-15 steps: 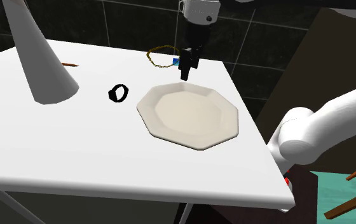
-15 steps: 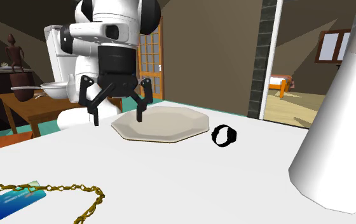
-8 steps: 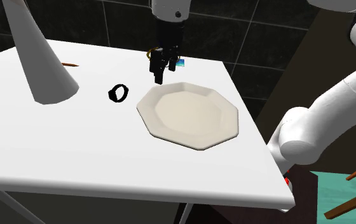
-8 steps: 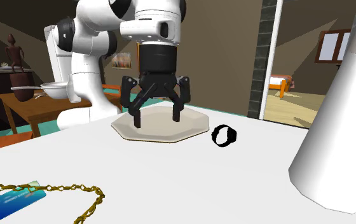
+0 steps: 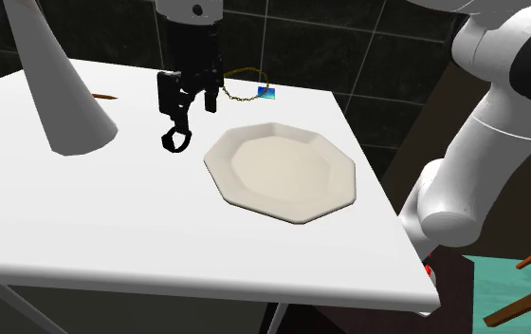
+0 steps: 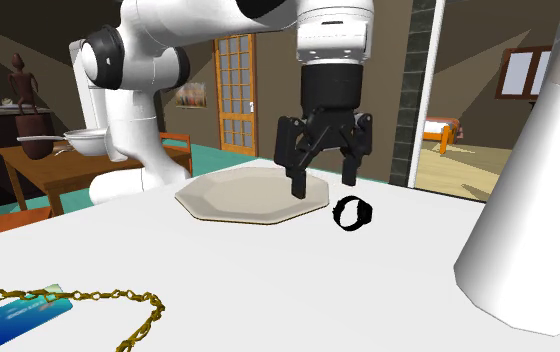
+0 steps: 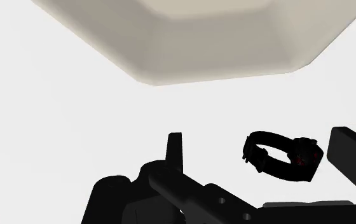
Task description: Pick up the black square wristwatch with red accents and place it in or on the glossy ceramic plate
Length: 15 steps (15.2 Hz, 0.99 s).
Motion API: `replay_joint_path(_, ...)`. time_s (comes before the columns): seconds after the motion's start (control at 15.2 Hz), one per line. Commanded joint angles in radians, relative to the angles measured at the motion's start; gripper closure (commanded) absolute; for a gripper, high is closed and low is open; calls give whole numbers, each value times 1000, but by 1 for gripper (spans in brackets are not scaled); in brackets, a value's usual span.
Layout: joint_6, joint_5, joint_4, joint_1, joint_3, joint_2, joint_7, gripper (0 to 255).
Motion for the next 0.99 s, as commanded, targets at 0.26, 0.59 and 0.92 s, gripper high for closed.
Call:
replay_joint_path(0.26, 8, -39, 86, 37, 26, 108, 46, 0)
replay_joint_path(0.59, 75, -32, 7, 31, 24, 94, 43, 0)
replay_joint_path(0.92, 75, -32, 7, 31, 24, 94, 43, 0)
